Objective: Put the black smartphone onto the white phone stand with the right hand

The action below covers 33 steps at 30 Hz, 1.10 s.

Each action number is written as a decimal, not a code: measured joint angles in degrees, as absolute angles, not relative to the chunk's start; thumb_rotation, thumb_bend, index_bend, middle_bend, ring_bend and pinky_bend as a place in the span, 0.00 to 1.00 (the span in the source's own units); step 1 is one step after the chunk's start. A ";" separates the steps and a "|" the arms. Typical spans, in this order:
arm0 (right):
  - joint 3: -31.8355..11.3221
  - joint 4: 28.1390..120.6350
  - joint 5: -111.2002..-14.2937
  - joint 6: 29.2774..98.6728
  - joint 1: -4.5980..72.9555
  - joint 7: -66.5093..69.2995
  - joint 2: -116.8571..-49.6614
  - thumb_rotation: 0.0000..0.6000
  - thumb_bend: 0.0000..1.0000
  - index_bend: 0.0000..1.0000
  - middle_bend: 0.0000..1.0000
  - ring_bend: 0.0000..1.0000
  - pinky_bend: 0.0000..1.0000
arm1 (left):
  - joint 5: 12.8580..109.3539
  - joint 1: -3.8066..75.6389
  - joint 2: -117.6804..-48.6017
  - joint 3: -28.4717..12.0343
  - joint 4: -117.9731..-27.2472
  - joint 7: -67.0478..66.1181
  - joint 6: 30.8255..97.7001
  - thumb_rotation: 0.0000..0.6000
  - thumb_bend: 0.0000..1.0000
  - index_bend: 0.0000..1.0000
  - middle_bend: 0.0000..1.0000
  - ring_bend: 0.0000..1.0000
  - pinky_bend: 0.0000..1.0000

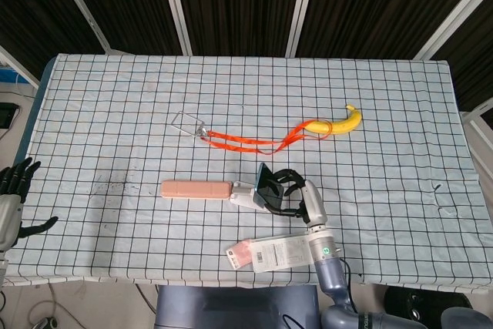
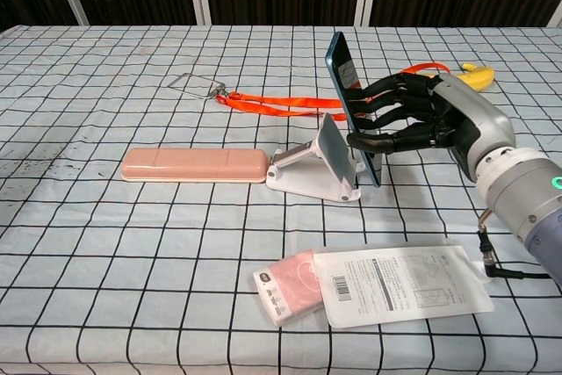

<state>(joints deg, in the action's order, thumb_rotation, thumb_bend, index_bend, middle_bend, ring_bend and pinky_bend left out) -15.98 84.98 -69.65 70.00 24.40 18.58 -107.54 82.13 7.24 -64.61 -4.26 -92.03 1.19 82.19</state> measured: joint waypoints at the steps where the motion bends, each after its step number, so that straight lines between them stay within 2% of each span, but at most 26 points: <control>1: -16.04 84.87 -69.58 70.00 24.37 18.78 -107.76 1.00 0.25 0.68 0.67 0.56 0.50 | 82.11 7.26 -64.60 -4.26 -92.03 1.19 82.16 1.00 0.00 0.00 0.00 0.00 0.00; 33: -15.97 78.89 -71.45 67.69 24.58 25.36 -111.07 1.00 0.25 0.68 0.67 0.56 0.50 | 81.68 7.48 -64.36 -4.27 -92.19 1.88 81.56 1.00 0.00 0.00 0.00 0.00 0.00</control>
<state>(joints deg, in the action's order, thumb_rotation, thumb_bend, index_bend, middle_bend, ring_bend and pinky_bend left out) -15.97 78.89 -71.45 67.69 24.58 25.36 -111.07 81.68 7.48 -64.36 -4.27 -92.19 1.88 81.56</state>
